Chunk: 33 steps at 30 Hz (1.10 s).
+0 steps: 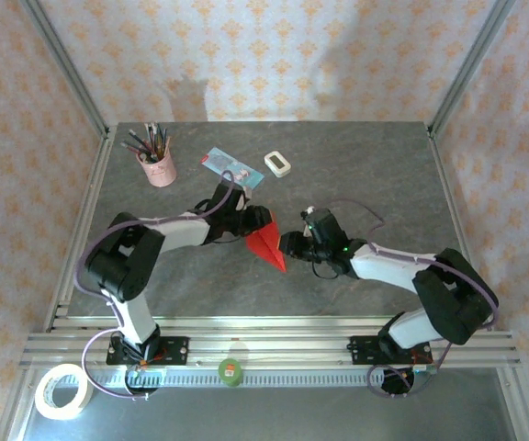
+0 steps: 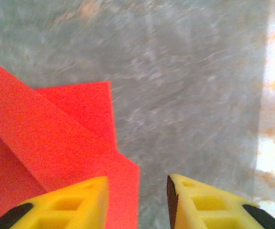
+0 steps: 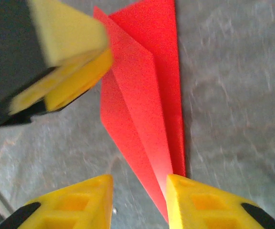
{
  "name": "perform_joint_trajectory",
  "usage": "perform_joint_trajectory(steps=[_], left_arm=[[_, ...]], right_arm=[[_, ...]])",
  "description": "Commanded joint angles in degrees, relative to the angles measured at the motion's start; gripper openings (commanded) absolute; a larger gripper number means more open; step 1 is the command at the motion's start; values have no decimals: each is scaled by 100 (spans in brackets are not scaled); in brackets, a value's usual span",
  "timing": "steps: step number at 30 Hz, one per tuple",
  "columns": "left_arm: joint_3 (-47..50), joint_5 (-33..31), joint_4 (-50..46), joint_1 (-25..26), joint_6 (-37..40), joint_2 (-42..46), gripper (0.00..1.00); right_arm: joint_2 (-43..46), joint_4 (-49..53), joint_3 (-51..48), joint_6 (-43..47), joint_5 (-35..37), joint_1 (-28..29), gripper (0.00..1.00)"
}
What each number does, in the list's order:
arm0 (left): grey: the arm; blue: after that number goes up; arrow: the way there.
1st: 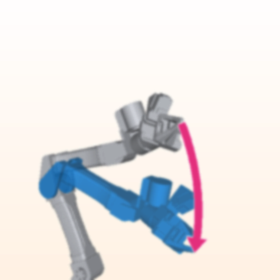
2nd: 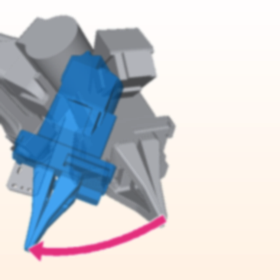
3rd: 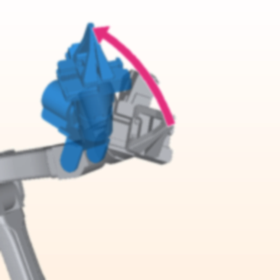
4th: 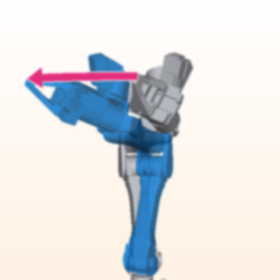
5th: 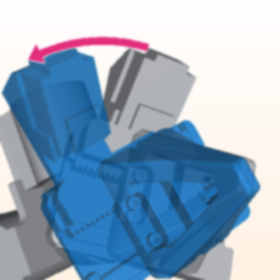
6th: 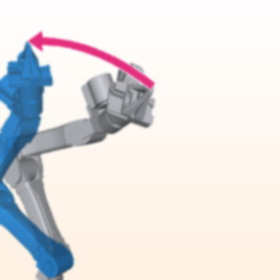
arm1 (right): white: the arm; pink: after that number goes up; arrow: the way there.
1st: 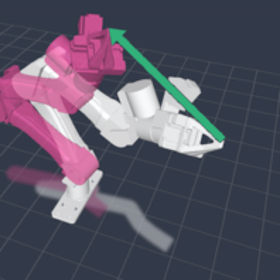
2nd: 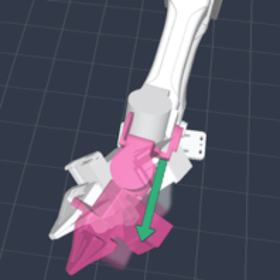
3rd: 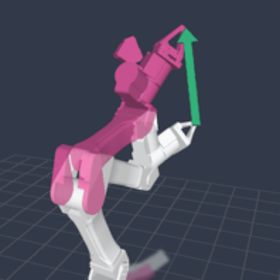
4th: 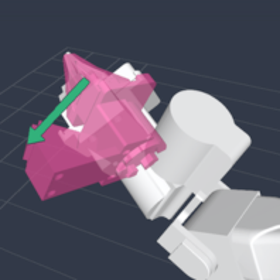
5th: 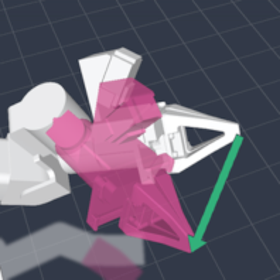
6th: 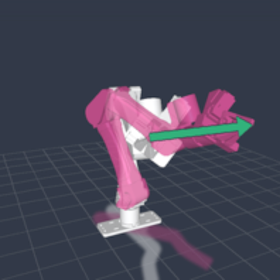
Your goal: Fold a paper plane with a square sheet of paper (pick it up from the middle)
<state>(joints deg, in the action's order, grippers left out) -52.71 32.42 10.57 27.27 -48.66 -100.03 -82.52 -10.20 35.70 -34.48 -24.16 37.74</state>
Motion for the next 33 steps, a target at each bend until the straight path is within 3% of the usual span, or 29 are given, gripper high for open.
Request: perform_joint_trajectory(steps=[1,9,16,26,33], left_arm=[[339,-223,308,-241,-86,521,45],[1433,-219,862,-936,-248,1336,64],[1852,-201,1103,-1048,-303,1588,82],[1937,-45,1238,-1050,-250,1701,98],[1925,47,1187,-1048,-187,1682,99]], right_arm=[[-340,-531,253,23,266,-144,35],[-1168,-755,671,334,-414,-369,35],[-1450,-833,849,494,-746,-390,27],[-1676,-963,921,506,-914,-394,15],[-1638,-1050,920,534,-915,-390,7]])
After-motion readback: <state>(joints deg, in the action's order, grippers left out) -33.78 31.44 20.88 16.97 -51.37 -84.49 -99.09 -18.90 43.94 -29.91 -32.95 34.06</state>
